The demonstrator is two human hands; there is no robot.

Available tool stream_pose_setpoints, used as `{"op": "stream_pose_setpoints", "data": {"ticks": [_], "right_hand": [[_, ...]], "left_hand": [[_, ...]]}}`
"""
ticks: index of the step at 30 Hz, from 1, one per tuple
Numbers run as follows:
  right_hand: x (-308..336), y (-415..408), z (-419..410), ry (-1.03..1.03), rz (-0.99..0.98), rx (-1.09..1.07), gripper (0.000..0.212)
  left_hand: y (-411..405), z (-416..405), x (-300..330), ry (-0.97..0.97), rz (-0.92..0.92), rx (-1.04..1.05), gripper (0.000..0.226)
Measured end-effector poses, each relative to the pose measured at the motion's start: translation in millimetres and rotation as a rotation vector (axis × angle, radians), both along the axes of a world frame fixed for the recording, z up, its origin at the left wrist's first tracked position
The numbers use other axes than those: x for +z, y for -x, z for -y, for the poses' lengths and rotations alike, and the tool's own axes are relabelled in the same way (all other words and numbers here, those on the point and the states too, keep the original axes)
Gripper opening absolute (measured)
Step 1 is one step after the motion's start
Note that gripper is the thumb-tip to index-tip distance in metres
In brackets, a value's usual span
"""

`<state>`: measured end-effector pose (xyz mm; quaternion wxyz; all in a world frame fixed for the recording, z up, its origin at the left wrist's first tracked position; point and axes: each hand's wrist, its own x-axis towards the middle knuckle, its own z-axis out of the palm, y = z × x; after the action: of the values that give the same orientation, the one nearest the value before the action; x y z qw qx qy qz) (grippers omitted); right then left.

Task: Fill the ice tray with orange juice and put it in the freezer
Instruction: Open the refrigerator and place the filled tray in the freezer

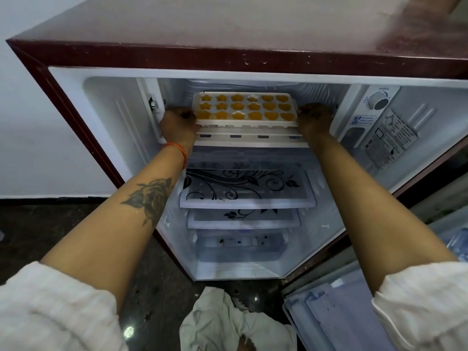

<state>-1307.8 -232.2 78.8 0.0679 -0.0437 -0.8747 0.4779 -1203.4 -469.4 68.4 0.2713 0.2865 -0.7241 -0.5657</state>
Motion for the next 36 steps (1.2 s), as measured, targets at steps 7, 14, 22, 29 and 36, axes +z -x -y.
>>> {"op": "stream_pose_setpoints", "data": {"ticks": [7, 14, 22, 29, 36], "right_hand": [[0.9, -22.3, -4.6, -0.198, -0.074, 0.032, 0.031], [-13.1, -94.5, -15.5, -0.305, -0.322, 0.193, 0.041], [-30.2, -234.8, -44.3, -0.446, -0.339, 0.293, 0.051], [-43.6, -363.6, -110.1, -0.47, -0.32, 0.082, 0.046], [-15.3, -476.8, -232.6, -0.686, -0.582, -0.538, 0.036]], "left_hand": [[-18.0, -12.1, 3.9, 0.296, 0.105, -0.098, 0.033], [-77.1, -33.2, -15.5, 0.471, 0.001, -0.218, 0.046], [-173.1, -82.3, -44.8, 0.548, 0.097, -0.541, 0.053], [-238.8, -159.7, -62.9, 0.651, 0.176, -0.948, 0.053], [-282.0, -259.3, -50.4, 0.92, 0.039, -1.254, 0.057]]}}
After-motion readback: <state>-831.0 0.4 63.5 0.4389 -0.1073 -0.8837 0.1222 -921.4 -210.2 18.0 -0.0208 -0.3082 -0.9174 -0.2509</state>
